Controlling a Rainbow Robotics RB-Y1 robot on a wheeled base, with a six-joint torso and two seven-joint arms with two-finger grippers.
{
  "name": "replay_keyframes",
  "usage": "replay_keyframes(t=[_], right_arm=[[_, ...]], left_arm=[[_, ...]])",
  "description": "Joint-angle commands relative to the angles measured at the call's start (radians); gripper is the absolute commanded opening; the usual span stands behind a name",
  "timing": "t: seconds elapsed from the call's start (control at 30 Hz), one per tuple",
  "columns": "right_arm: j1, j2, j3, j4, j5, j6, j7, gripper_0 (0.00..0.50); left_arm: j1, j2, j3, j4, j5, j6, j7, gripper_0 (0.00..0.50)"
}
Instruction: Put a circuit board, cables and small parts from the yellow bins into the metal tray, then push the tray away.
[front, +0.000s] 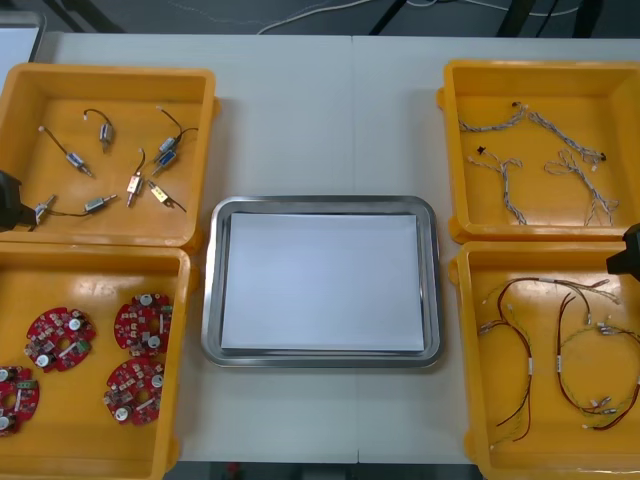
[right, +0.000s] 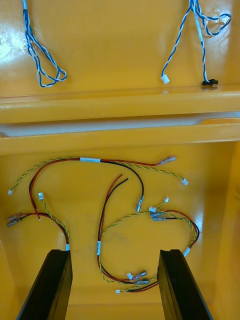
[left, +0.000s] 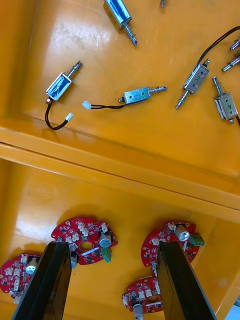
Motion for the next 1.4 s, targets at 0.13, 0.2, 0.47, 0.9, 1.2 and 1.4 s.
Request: replay_keyframes(t=[0.13, 0.2, 0.47, 0.9, 1.2, 1.4], right_arm=[[-0.002, 0.008, 0.009, -0.007, 0.009, 0.004, 0.012, 0.5], [-0.002, 0.008, 0.009, -0.007, 0.009, 0.004, 0.012, 0.5], [-0.002, 0.008, 0.009, -0.007, 0.009, 0.004, 0.012, 0.5], [-0.002, 0.008, 0.009, -0.007, 0.009, 0.004, 0.012, 0.5], [-0.002, 0.008, 0.009, -0.007, 0.009, 0.004, 0.012, 0.5], [-0.002, 0.008, 0.009, -0.007, 0.009, 0.004, 0.012, 0.5]], left_arm=[[-0.034, -0.005, -0.018, -0.005, 0.007, 0.007, -0.06, 0.5], [-0.034, -0.005, -0.018, -0.005, 0.007, 0.007, -0.06, 0.5], [-0.034, -0.005, -0.018, -0.005, 0.007, 0.007, -0.06, 0.5], [-0.034, -0.005, -0.018, -0.005, 0.007, 0.007, -0.06, 0.5], [-0.034, -0.005, -0.018, -0.005, 0.007, 0.007, -0.06, 0.5], [-0.034, -0.005, -0.018, -0.005, 0.007, 0.007, -0.06, 0.5]])
